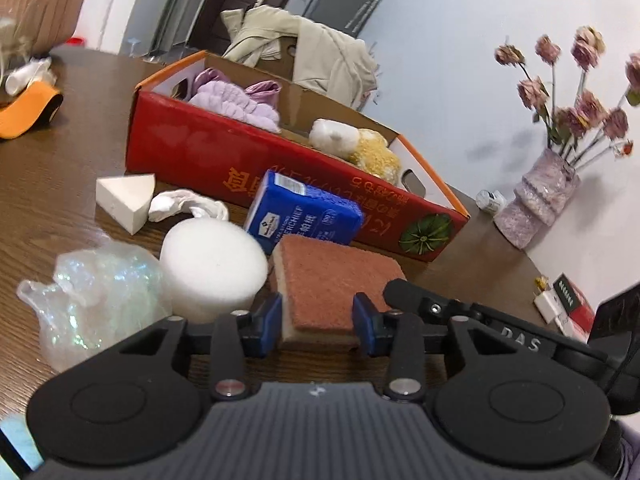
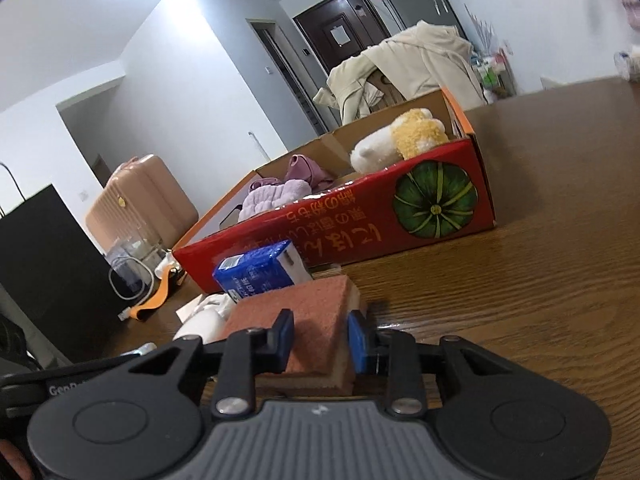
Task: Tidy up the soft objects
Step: 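Close both grippers on the brown-and-cream sponge block, then carry the sponge block with both grippers into the box and release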
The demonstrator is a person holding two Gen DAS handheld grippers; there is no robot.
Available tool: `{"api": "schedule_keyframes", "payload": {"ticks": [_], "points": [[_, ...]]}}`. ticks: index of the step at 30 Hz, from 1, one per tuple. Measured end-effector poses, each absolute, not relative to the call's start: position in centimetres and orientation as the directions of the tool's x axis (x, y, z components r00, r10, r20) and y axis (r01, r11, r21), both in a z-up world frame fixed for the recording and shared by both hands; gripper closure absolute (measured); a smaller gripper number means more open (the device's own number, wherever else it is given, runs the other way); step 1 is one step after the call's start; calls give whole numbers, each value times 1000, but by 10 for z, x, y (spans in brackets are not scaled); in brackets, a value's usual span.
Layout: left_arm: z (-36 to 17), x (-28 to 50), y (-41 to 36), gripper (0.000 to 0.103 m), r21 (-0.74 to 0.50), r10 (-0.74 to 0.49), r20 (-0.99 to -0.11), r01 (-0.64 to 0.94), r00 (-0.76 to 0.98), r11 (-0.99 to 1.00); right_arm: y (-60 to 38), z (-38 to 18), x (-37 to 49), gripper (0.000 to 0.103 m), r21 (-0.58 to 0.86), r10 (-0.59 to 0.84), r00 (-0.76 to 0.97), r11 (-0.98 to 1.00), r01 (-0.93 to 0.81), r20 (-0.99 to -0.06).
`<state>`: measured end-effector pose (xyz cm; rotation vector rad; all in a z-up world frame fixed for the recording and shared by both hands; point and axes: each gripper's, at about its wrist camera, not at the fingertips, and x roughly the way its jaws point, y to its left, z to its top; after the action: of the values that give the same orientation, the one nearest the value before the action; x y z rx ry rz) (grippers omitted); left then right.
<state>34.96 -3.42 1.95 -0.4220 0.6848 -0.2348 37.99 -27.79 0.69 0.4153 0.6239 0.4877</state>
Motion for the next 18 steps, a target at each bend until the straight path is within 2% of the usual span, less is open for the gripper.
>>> {"api": "schedule_keyframes", "payload": {"ticks": [4,11,14,18], "points": [[14,353,-28,63,-508,-381,-543,68,749,859,-275,9,375,75,460,534,716,825,-327,-450],[34,332,-41,67,-455,-352,-552,81,756,887,-271,24,360,78,398,502,724,855,-333,-473],[52,299,-49,67,-425,-364,-536,129,762,896,-277,43,322,78,346,500,745,861,-373,-441],[63,258,-62,67,-397,-389,-521,187,760,898,-296,51,271,78,381,505,755,852,-359,-419]]}}
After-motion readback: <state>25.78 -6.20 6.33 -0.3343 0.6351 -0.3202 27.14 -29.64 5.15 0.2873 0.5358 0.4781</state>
